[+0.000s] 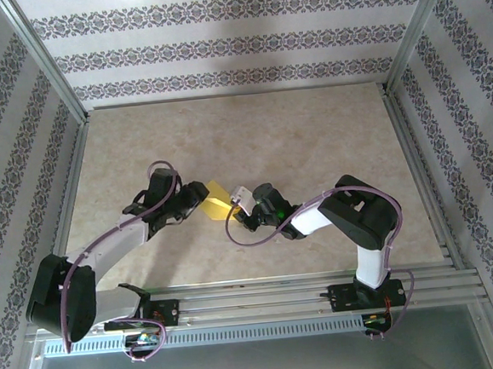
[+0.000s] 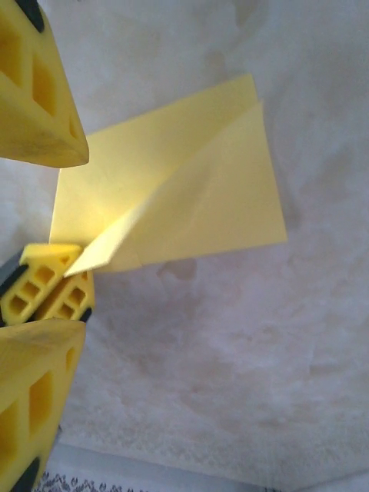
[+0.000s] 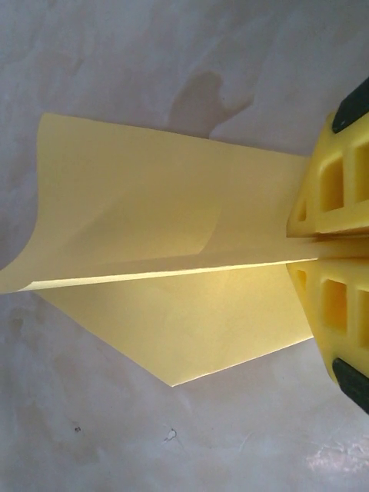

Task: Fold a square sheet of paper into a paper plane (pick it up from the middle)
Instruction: Fourth fold the wing at the center of the table.

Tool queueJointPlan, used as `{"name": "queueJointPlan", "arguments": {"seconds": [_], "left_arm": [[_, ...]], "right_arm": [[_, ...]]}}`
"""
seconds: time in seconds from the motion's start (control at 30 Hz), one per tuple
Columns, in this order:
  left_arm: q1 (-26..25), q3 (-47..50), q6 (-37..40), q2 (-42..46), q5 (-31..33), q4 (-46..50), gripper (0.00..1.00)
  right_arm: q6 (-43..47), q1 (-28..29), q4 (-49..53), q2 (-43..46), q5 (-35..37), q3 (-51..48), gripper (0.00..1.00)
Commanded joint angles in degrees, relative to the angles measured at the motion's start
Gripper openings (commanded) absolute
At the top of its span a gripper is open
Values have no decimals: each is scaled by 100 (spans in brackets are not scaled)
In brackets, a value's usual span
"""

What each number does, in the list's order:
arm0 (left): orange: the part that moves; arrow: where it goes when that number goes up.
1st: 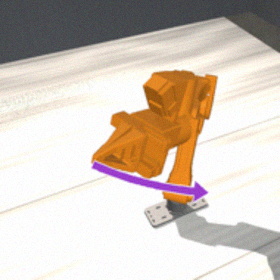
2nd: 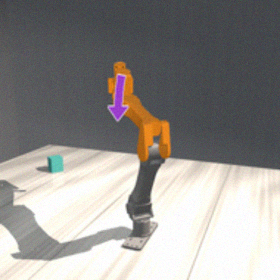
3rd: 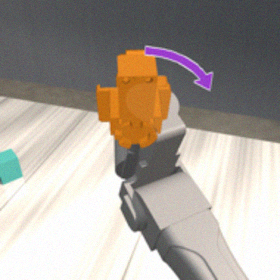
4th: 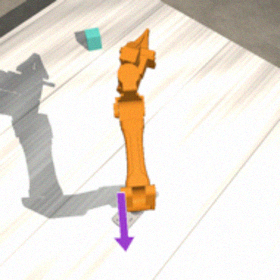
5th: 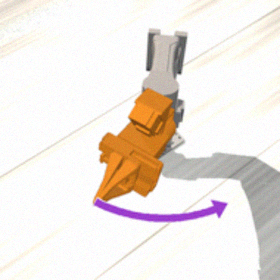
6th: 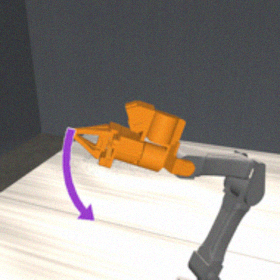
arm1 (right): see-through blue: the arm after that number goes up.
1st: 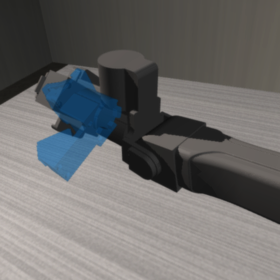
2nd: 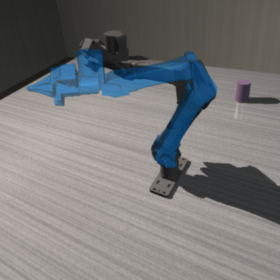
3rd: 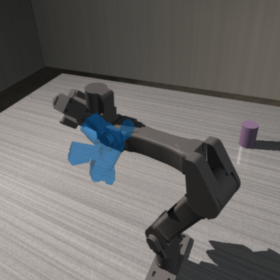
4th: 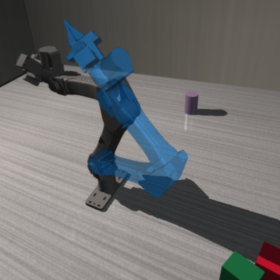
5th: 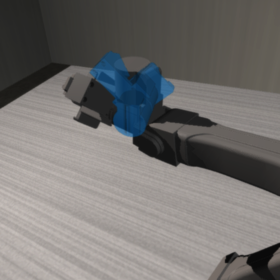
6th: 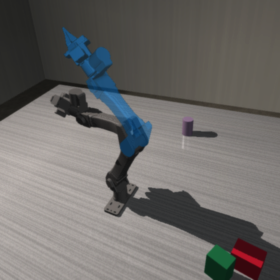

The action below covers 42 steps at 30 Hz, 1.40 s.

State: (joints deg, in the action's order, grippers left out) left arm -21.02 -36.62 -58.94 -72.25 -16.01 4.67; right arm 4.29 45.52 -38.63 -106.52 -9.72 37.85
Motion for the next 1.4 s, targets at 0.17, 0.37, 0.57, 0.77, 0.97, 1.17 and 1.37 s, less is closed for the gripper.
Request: {"name": "queueJointPlan", "arguments": {"seconds": [0.17, 0.37, 0.57, 0.77, 0.97, 1.17, 1.37], "left_arm": [[-106, 349, -64, -309, -399, -933, 37], [-247, 323, -118, -757, -429, -1158, 26], [-282, 311, -153, -1052, -525, -1400, 26], [-349, 213, -163, -1426, -728, -1706, 30], [-385, 84, -39, -1679, -785, -1825, 41], [-381, 37, -30, -1792, -722, -1800, 46], [-385, -142, 66, -1870, -623, -1375, 45]], "right_arm": [[-887, -24, 263, -180, -303, 258, 15], [-1203, -82, 363, -203, -446, 302, 16], [-1662, -230, 544, -166, -748, 376, 16], [-2124, -357, 792, -197, -1010, 518, 16], [-2430, -427, 996, -228, -1297, 651, 18], [-2590, -480, 1130, -276, -1434, 724, 19], [-2674, -524, 1142, -316, -1496, 698, 20]]}}
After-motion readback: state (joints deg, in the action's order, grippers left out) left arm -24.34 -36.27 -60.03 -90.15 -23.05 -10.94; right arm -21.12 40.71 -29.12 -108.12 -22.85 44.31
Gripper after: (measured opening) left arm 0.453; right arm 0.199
